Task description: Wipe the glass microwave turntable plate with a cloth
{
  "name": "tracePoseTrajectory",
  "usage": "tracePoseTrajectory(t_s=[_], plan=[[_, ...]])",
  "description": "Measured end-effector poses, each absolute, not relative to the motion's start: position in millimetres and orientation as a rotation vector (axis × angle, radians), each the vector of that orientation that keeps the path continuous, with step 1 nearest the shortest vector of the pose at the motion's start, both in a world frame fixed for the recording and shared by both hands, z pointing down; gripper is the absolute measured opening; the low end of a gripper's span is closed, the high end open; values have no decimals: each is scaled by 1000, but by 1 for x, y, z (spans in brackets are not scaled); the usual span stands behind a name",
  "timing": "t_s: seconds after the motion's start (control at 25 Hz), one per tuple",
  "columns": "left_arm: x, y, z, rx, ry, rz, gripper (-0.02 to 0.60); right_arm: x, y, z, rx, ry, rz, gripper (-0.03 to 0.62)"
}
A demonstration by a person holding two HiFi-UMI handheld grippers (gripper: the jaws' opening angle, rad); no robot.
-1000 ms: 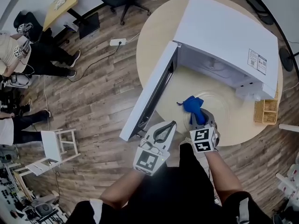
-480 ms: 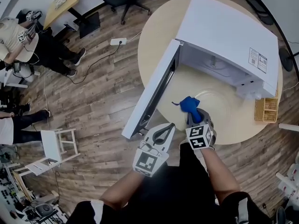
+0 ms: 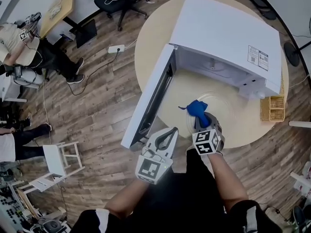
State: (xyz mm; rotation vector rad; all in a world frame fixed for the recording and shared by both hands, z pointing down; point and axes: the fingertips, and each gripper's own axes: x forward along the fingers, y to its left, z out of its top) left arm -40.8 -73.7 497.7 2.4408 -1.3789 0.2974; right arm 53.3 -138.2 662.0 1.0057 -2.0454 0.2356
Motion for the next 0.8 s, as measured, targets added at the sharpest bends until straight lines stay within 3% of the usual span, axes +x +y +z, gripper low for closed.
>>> tracePoseTrajectory(t_s=[0.8], plan=[[0,-84,503,2525,-1270,319,6,170,-151,665,1253,-1846,322,81]])
